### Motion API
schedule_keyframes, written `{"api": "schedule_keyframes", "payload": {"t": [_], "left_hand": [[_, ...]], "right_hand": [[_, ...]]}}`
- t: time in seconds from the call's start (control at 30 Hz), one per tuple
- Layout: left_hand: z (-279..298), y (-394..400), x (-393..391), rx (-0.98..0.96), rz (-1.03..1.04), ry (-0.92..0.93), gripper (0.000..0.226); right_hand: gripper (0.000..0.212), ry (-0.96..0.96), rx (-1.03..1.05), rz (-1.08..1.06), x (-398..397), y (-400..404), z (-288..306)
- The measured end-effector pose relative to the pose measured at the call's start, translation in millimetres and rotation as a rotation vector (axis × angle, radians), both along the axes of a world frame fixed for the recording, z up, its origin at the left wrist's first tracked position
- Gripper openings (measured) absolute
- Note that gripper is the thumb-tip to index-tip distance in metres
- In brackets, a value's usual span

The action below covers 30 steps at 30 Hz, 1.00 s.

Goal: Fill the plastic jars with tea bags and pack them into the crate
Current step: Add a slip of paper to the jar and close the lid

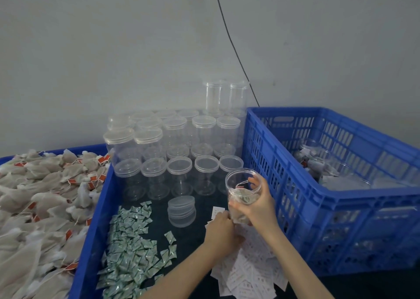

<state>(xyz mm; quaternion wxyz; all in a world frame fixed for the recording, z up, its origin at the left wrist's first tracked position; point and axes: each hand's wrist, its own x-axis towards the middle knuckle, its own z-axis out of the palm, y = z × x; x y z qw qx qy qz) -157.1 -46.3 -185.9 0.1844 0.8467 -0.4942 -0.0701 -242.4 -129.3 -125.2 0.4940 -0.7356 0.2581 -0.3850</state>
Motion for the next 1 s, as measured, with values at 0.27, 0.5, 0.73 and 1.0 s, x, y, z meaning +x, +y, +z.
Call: {"api": "schedule_keyframes", "payload": {"t": [0.27, 0.5, 0.73, 1.0], "left_hand": [[-2, 0, -1, -0.092, 0.021, 0.165, 0.015], [23, 14, 20, -0.363, 0.118, 0.346, 0.027], [105, 36, 49, -0.716, 0.285, 0.521, 0.039], [152, 30, 40, -0.296, -0.149, 0.229, 0.027]], "right_hand": [[0.086, 0.000, 0.007, 0.001, 0, -2, 2], [0.087, -0.001, 0.012, 0.013, -2, -3, 6], [0.089, 0.036, 0.035, 0.036, 1, 1, 2], [0.088, 0.087, 0.025, 0.093, 10, 13, 0]]}}
